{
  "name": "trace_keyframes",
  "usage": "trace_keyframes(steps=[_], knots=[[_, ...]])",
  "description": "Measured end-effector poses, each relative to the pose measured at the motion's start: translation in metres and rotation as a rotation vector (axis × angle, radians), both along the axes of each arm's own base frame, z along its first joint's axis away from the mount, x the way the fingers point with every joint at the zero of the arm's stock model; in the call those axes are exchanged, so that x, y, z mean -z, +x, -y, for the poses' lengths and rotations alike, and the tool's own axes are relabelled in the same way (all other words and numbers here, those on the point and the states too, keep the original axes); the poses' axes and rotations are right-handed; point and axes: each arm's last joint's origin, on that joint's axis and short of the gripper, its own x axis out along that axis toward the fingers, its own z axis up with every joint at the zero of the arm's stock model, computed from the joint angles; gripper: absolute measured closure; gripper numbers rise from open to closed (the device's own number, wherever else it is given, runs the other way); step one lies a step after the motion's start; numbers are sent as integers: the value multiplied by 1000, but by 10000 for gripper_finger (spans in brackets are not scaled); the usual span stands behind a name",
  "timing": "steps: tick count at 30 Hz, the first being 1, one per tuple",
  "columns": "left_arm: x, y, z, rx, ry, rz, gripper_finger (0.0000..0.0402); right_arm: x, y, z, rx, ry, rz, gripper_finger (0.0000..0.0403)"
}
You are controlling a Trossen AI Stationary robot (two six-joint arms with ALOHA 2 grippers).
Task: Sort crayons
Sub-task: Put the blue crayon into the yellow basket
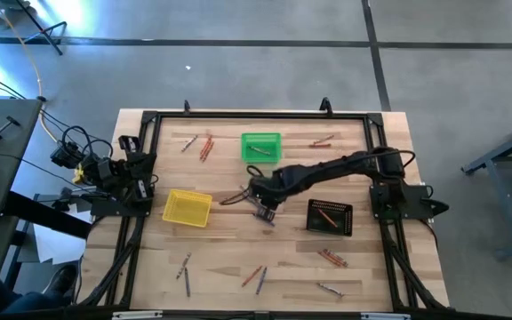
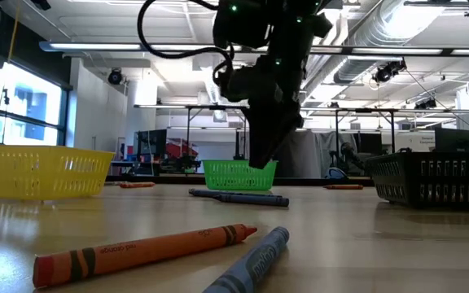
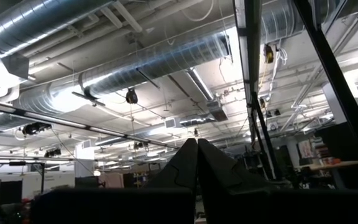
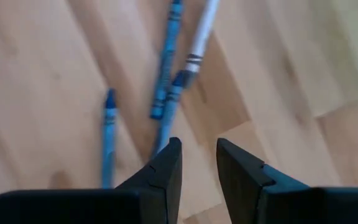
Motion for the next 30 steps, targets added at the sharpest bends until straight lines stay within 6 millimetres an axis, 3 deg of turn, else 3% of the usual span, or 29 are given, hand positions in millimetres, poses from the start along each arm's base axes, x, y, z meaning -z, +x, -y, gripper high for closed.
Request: trace_keyframes(steps=[5, 12, 30], knots=[[0, 0, 0, 9, -11, 3, 398, 13, -8, -10, 104, -72, -10, 309], [0, 0, 1, 38, -8, 17, 398, 32, -10, -25, 128, -6, 19, 309], [2, 2, 2, 160, -146, 20, 398, 26, -2, -38, 152, 13, 117, 309]])
